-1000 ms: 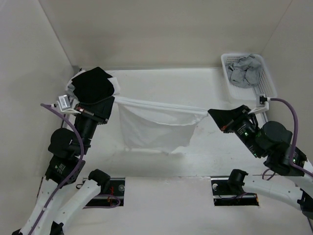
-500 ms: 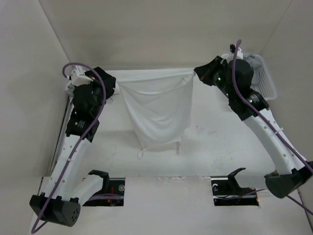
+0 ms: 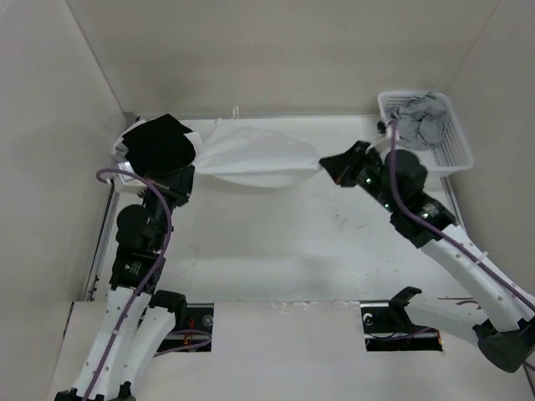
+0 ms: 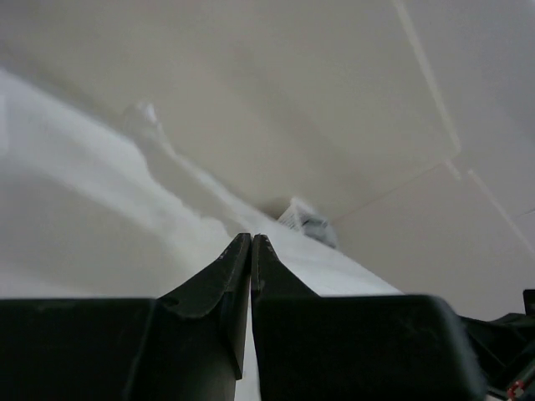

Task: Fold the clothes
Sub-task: Flatten the tank top out

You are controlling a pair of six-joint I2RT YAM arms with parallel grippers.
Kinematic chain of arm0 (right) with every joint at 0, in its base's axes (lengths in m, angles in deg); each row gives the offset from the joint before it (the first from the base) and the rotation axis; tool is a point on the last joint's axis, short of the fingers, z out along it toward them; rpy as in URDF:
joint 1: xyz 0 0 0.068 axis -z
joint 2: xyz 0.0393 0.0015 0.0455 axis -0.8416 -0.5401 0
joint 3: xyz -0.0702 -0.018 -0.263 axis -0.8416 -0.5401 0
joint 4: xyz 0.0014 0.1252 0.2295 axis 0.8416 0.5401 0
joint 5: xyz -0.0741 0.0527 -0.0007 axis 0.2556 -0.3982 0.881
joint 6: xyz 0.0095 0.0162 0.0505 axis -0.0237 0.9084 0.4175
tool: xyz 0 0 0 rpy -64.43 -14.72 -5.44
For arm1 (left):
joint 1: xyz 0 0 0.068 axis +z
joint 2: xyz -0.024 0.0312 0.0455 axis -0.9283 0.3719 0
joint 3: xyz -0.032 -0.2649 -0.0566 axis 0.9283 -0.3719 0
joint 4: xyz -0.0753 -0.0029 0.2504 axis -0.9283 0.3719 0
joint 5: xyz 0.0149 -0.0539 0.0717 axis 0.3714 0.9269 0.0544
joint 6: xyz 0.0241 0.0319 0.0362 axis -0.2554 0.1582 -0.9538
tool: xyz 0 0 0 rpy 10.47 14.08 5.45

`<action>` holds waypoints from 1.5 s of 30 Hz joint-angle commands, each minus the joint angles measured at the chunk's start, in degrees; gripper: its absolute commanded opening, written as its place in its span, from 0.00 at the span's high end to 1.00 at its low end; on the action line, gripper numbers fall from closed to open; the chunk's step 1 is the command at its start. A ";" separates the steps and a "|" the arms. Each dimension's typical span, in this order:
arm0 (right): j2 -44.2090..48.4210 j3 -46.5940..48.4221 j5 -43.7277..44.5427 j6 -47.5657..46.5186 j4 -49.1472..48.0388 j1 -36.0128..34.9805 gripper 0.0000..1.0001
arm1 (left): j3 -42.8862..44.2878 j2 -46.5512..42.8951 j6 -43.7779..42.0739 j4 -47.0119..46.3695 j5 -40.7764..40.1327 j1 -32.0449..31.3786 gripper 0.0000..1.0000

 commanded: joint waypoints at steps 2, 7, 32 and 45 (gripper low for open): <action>-0.10 -19.30 3.81 2.92 -4.29 -4.64 0.99 | -16.11 -9.74 1.66 7.41 -0.17 1.04 0.99; -1.25 -33.92 5.58 7.84 -9.92 -6.93 0.96 | -31.15 -18.46 5.52 12.08 2.73 2.28 0.99; -4.92 -48.70 9.97 39.48 -13.00 -33.38 0.53 | -34.95 -17.15 5.09 10.33 4.32 1.49 0.98; -12.33 -45.98 17.08 43.71 -13.90 -38.66 0.64 | -34.07 -17.76 4.13 11.12 4.40 0.69 0.98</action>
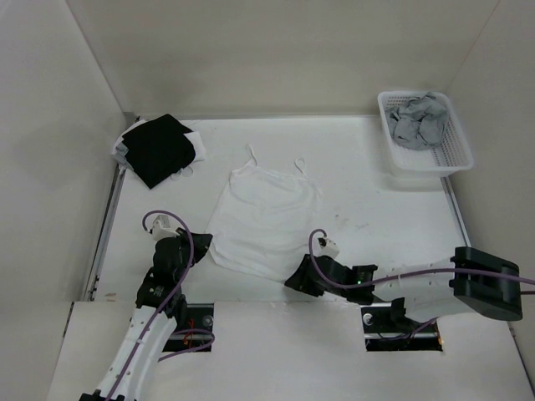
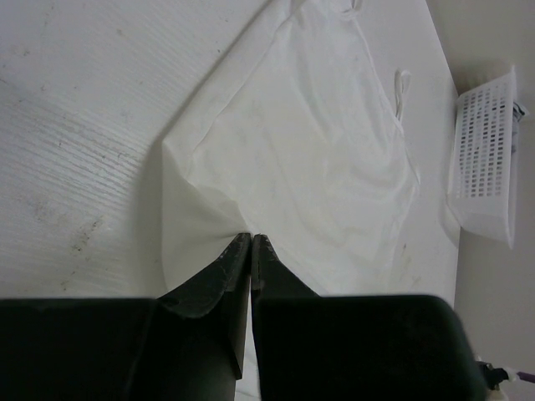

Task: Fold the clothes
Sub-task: Flatten the tank top out, then fold the tank top

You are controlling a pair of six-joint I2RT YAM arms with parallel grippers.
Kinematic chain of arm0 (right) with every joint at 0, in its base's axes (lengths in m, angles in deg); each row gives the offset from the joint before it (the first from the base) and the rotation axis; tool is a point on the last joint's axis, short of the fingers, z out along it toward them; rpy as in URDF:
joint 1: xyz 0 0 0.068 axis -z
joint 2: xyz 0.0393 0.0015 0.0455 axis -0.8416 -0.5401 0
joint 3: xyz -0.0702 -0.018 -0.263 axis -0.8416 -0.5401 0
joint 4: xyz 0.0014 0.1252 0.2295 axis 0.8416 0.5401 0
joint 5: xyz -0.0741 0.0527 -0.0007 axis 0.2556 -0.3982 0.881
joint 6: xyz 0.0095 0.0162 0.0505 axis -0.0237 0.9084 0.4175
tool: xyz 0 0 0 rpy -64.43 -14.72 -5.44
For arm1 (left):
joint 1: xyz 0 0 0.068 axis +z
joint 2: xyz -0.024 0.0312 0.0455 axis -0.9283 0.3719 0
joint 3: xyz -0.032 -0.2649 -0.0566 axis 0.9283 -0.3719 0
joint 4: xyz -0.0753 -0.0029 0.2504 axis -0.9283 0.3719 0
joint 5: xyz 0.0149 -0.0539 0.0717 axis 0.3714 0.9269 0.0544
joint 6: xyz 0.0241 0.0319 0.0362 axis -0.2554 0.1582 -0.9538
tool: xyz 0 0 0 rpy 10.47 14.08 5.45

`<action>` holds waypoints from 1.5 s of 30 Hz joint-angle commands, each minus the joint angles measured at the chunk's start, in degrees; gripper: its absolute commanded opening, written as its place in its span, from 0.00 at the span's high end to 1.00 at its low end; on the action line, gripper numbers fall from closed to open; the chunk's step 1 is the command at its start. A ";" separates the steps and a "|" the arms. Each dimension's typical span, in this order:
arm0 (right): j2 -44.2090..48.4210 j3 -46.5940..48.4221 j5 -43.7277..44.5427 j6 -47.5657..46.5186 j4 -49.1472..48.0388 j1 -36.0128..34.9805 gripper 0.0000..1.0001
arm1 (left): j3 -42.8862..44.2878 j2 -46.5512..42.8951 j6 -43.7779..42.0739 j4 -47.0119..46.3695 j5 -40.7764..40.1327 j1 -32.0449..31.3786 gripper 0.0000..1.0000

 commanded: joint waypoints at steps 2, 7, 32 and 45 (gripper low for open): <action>4.79 0.34 6.10 2.33 10.01 -1.77 0.51 | 2.74 -0.32 -1.38 -2.39 0.69 -0.31 0.98; 9.12 -1.86 7.33 4.89 12.49 -2.39 0.51 | 3.18 0.30 -1.38 -3.00 0.60 -0.31 0.98; 10.85 3.76 9.27 1.99 27.14 -5.72 0.93 | 4.84 0.91 -2.17 -1.34 1.39 -0.92 0.98; 35.13 9.03 13.49 -4.49 44.93 -1.46 0.94 | 15.99 -3.86 -1.73 9.77 -12.75 -9.98 0.98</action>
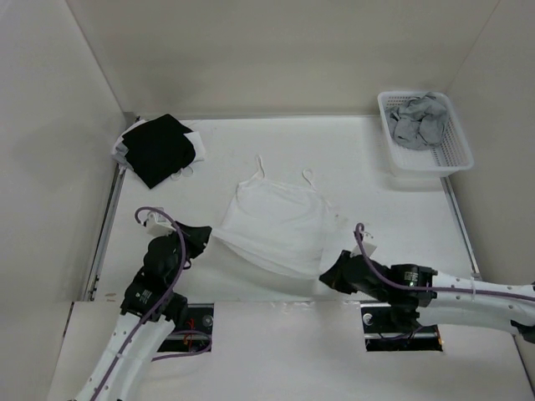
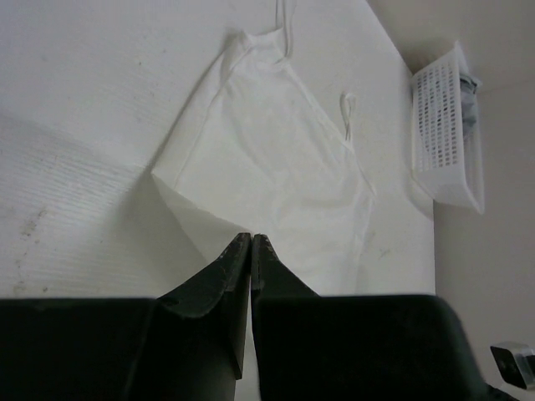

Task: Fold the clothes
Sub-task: Fold the tank top

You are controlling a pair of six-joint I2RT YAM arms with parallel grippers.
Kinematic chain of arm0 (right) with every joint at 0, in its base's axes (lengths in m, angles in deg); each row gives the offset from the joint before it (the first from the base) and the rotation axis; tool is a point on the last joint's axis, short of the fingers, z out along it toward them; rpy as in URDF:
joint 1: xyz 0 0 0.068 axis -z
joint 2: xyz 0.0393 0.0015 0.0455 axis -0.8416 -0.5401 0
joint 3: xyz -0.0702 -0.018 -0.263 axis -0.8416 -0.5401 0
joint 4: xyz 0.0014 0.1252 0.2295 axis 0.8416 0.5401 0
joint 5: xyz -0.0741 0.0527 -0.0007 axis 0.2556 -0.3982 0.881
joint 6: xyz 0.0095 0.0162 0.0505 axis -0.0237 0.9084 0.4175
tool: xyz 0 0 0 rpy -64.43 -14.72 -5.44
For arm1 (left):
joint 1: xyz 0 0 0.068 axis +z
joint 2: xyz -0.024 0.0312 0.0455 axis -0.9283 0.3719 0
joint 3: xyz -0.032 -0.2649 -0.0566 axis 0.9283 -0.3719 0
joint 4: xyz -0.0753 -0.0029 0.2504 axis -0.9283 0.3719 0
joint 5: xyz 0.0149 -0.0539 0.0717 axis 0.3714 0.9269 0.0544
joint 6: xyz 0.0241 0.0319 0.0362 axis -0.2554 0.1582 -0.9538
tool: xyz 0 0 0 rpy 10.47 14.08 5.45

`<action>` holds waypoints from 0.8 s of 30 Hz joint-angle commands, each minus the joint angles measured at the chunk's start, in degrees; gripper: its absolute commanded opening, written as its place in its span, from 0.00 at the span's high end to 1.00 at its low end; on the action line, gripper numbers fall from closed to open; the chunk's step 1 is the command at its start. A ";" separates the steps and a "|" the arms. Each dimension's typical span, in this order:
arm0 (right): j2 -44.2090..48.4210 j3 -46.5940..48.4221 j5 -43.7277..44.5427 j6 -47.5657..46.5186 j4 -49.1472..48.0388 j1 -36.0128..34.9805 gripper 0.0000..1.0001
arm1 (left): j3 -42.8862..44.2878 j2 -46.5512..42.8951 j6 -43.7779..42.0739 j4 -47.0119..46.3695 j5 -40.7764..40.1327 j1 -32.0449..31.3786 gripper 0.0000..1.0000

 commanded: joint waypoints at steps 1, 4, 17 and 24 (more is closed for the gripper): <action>-0.03 4.42 3.17 -7.67 0.58 8.38 0.94 | 6.43 5.88 -0.60 -6.46 -7.34 -1.08 0.98; -2.14 5.48 0.45 -17.42 -8.02 19.27 0.94 | 9.51 17.21 -0.77 -17.71 -7.78 -2.22 0.98; -24.01 15.85 -19.06 -35.65 -31.24 54.45 0.93 | 31.12 65.73 -3.50 -45.25 -8.57 0.67 0.98; -38.69 21.03 -22.94 -36.62 -37.49 61.75 0.92 | 43.25 85.51 -3.68 -46.13 -6.55 1.90 0.97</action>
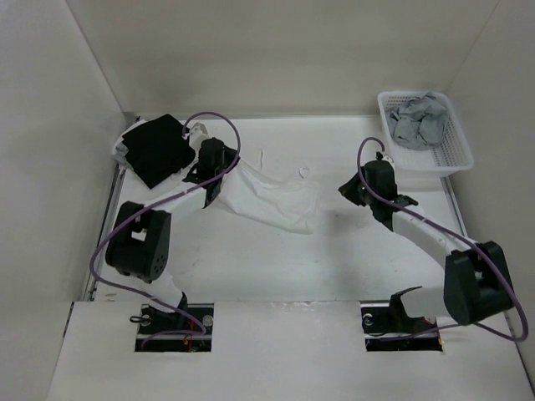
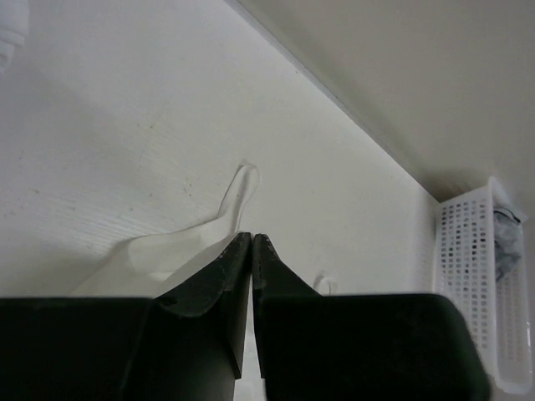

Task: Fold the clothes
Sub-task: Fold the tank top

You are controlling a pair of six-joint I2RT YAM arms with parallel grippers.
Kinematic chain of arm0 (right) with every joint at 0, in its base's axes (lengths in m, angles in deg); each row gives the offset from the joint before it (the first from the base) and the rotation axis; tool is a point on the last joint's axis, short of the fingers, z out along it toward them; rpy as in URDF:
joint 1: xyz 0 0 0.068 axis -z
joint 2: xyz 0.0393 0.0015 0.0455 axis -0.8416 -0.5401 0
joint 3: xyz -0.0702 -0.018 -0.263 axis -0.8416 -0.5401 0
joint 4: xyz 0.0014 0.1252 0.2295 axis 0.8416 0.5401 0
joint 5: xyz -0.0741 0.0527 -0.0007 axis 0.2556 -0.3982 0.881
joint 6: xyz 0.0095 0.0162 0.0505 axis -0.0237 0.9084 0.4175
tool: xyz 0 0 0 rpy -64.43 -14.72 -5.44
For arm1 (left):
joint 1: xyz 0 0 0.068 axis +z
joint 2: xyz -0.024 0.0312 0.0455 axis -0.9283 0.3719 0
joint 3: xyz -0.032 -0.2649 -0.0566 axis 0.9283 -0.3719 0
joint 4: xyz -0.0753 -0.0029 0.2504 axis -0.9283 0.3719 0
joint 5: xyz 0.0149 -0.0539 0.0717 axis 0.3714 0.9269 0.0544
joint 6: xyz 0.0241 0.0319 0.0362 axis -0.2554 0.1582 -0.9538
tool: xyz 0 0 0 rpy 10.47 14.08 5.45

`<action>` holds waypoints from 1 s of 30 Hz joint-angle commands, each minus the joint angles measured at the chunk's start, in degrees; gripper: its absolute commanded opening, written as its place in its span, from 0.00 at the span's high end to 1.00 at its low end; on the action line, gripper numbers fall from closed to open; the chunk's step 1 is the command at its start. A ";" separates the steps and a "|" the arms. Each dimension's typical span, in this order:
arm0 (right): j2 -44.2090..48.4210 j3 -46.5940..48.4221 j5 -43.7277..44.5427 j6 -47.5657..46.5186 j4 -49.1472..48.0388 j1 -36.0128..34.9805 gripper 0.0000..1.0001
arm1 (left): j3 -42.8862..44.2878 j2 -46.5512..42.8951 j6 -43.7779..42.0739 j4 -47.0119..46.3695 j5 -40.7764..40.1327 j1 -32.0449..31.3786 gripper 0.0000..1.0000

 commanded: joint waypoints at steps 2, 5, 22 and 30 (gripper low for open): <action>-8.55 6.11 -4.12 -2.19 -7.05 3.10 0.93 | 7.14 8.25 -0.66 -3.82 1.16 0.96 0.96; -11.64 7.97 -4.30 -1.93 -8.02 2.84 0.93 | 11.35 13.00 -1.10 -3.56 1.17 1.05 0.95; -31.59 16.05 1.41 0.36 -12.59 -2.87 0.53 | 12.07 17.33 1.28 -4.87 2.75 4.57 0.92; -33.27 16.24 1.68 2.11 -15.22 -3.23 0.90 | 10.58 18.03 1.36 -5.84 3.54 4.83 0.94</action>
